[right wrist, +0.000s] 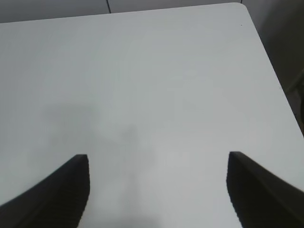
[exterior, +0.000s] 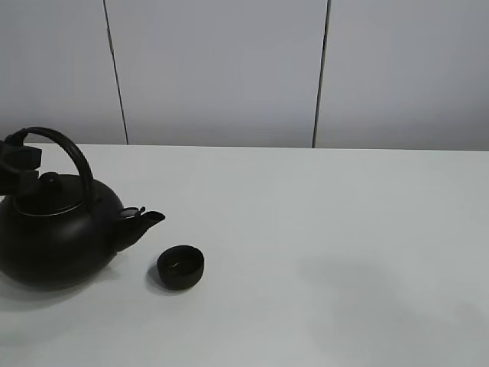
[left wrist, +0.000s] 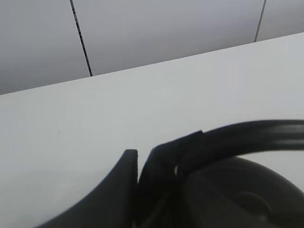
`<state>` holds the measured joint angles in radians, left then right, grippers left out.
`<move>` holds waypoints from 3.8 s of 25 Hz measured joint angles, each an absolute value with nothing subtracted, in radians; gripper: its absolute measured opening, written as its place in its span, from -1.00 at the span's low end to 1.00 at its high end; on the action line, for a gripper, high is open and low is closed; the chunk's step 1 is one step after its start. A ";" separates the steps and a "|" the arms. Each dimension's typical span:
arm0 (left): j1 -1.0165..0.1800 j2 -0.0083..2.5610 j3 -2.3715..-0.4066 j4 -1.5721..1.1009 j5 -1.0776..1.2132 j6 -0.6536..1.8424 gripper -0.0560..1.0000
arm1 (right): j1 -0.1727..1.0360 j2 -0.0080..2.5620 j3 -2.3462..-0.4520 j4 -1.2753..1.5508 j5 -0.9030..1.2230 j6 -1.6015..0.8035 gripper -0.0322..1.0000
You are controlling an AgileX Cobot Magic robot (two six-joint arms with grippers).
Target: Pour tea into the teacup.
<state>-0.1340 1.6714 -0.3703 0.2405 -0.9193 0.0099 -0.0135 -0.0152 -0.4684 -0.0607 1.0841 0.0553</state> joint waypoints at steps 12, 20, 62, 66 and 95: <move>-0.134 1.671 -0.374 0.240 -0.919 0.051 -0.61 | -0.014 -0.015 -0.468 -0.061 1.084 0.055 0.12; -0.134 1.671 -0.374 0.240 -0.919 0.081 -0.61 | -0.014 -0.015 -0.468 -0.061 1.083 0.055 0.12; -0.134 1.671 -0.429 0.326 -0.909 0.082 -0.63 | -0.014 -0.015 -0.468 -0.060 1.084 0.055 0.12; -0.134 1.671 -0.443 0.349 -0.873 0.082 -0.63 | -0.014 -0.015 -0.468 -0.060 1.084 0.055 0.12; -0.134 1.672 -0.480 0.361 -0.786 0.130 -0.65 | -0.014 -0.015 -0.468 -0.060 1.083 0.055 0.12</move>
